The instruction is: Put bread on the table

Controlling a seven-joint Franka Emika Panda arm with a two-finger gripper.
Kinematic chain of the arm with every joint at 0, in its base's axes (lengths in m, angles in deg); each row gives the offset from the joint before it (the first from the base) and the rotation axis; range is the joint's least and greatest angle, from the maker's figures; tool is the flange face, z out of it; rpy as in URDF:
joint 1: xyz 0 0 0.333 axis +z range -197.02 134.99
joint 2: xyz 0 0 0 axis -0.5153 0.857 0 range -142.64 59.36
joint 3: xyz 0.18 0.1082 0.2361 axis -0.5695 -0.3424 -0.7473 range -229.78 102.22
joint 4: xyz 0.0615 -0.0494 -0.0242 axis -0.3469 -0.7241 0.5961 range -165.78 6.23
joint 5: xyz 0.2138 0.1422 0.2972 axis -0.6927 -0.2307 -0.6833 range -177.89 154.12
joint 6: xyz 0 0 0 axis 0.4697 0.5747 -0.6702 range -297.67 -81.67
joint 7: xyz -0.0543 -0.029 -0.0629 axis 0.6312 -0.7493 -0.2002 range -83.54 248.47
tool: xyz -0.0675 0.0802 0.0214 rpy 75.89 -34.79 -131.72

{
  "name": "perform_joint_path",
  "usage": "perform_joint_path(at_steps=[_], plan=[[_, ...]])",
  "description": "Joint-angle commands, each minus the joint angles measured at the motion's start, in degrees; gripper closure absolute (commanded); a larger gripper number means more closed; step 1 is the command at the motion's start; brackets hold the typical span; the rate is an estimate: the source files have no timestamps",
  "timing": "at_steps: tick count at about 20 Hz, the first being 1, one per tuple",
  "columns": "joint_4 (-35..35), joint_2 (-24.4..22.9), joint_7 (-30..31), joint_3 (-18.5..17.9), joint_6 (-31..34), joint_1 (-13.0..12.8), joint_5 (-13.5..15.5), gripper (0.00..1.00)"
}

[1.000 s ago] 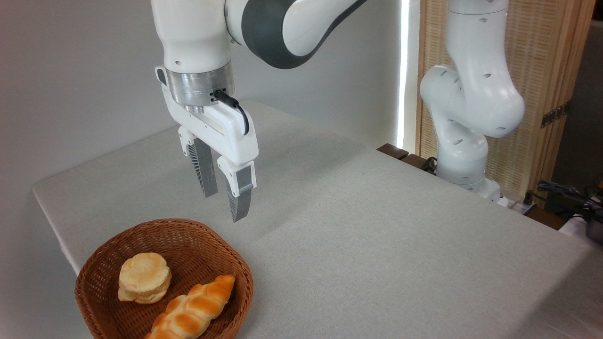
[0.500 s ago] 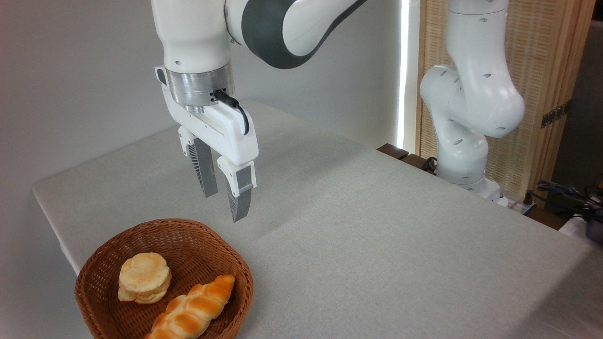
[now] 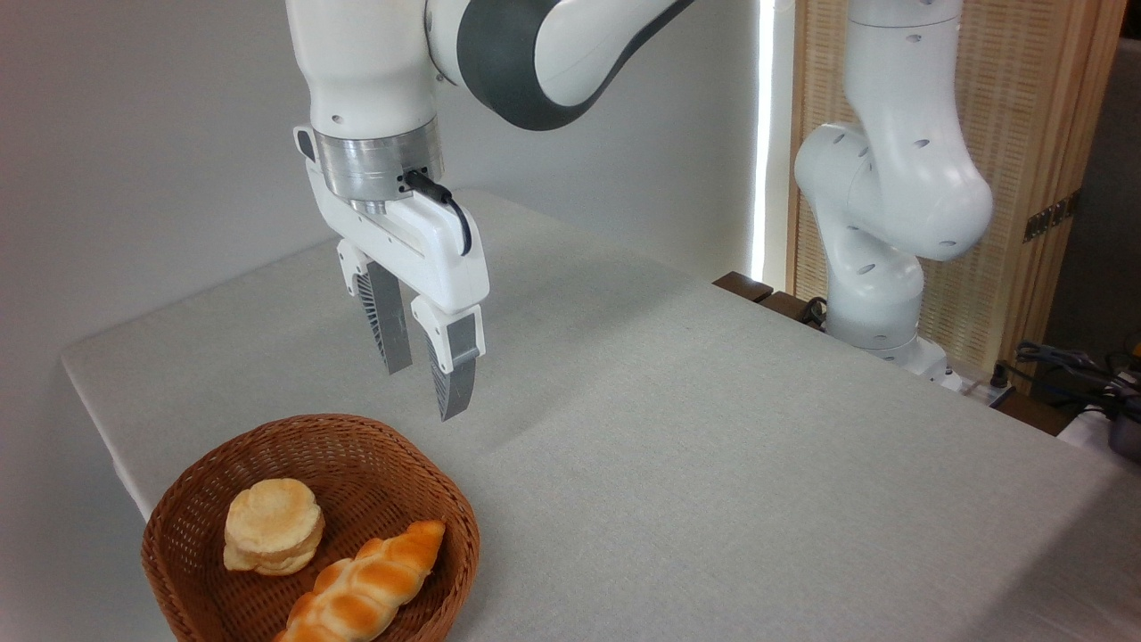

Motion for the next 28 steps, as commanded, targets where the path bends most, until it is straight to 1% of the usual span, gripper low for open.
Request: perform_joint_path(at_steps=[1,14,16,19,21,24,28], plan=[[0.9,-0.2,-1.4,-0.6,1.9,0.0,1.2,0.0],[0.8,0.3,-0.8,-0.2,1.6,-0.2,0.7,0.0],[0.8,0.6,-0.8,-0.1,-0.5,-0.3,0.9,0.0],[0.7,2.0,-0.8,0.1,-8.0,-0.4,1.2,0.0],[0.7,3.2,-0.9,0.1,-11.8,-0.5,1.2,0.0],[0.7,5.8,-0.8,0.1,-19.2,-0.5,1.1,0.0],[0.7,9.0,-0.7,0.2,-24.9,-0.6,1.2,0.0]])
